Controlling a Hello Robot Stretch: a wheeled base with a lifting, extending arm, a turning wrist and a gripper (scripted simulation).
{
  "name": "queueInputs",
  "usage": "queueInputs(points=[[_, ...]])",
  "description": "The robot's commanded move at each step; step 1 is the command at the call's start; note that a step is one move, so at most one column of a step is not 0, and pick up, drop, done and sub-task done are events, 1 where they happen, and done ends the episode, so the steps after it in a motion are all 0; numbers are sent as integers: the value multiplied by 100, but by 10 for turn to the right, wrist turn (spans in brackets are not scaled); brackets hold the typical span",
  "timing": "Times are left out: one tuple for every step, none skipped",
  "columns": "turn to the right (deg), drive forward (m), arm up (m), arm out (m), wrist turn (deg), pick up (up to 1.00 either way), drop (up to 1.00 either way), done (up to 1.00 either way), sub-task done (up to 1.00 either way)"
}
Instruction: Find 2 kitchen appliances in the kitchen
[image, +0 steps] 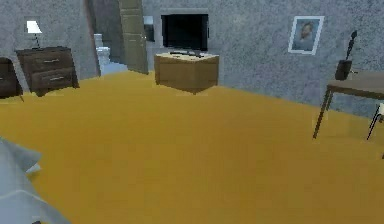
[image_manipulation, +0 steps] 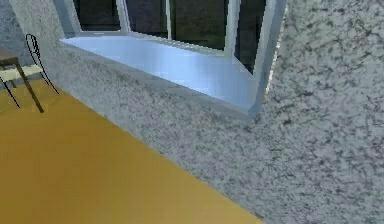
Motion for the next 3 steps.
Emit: queueInputs(points=[[30,0,0,0,0,0,0,0,0],[0,50,0,0,0,0,0,0,0],[0,65,0,0,0,0,0,0,0]])
